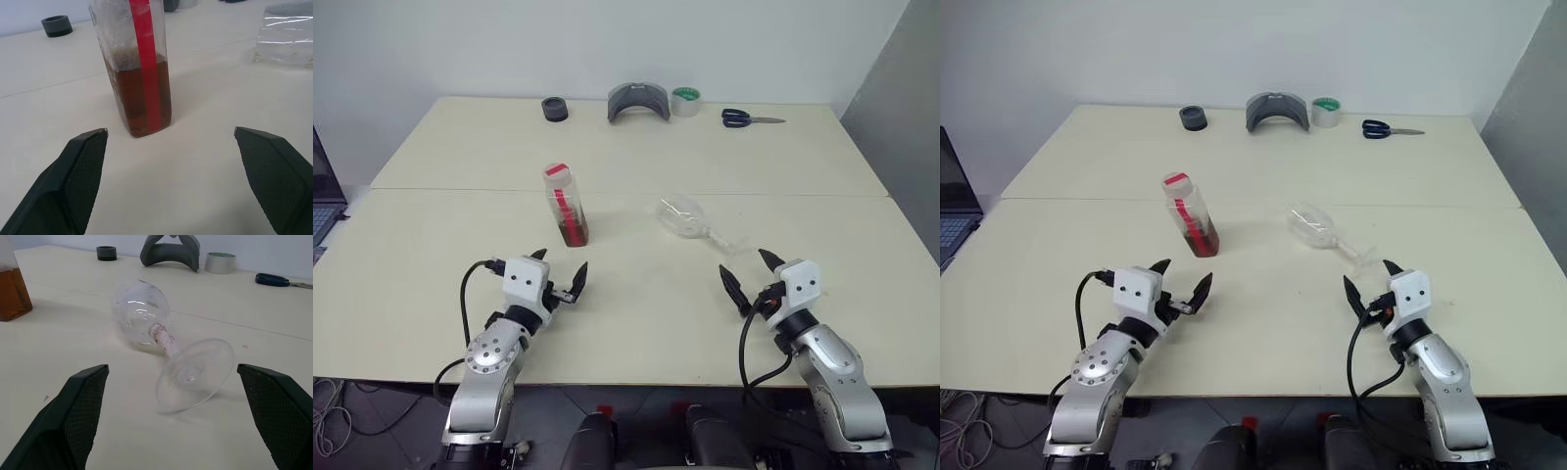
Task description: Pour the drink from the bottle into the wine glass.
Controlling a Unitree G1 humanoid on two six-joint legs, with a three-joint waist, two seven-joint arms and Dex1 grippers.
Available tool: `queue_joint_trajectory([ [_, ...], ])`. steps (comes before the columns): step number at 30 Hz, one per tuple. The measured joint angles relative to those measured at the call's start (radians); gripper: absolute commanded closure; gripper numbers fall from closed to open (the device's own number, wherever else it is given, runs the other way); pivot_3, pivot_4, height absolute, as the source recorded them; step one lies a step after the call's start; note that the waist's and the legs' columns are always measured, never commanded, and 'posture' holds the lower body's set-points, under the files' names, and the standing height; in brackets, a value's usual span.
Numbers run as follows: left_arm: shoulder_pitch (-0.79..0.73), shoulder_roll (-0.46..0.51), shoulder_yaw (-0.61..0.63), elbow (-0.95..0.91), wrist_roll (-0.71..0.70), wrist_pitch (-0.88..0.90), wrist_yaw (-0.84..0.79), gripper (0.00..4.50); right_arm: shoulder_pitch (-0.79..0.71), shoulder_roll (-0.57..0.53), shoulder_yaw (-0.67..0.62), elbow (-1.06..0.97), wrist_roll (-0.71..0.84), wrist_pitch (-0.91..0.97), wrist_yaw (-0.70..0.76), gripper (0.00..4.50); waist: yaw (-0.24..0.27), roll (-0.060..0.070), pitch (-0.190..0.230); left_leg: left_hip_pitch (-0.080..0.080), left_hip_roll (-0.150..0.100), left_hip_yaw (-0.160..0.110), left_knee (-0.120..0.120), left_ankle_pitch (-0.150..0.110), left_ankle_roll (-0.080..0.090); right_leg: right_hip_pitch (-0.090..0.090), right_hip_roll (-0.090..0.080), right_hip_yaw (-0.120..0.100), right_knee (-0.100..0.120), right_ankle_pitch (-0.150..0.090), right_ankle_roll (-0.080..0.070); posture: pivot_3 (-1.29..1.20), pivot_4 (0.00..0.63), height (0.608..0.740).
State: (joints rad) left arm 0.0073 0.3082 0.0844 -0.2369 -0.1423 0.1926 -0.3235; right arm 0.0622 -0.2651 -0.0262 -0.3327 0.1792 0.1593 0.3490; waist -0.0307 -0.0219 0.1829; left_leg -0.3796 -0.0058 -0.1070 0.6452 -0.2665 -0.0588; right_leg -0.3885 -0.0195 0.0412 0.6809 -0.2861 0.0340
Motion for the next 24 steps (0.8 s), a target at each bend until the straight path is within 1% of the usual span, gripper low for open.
queue_joint_trajectory([
  [24,-0.021,0.009,-0.009,0.005,0.028,0.033,0.005,0.05,0.001,0.006,0.007,0.0,-0.001,0.0,-0.004,0.0,0.0,0.0,0.0,0.0,0.0,0.0,0.0,0.0,0.0,0.0,0.0,0.0,0.0,0.0,0.0,0.0,0.15,0.74],
])
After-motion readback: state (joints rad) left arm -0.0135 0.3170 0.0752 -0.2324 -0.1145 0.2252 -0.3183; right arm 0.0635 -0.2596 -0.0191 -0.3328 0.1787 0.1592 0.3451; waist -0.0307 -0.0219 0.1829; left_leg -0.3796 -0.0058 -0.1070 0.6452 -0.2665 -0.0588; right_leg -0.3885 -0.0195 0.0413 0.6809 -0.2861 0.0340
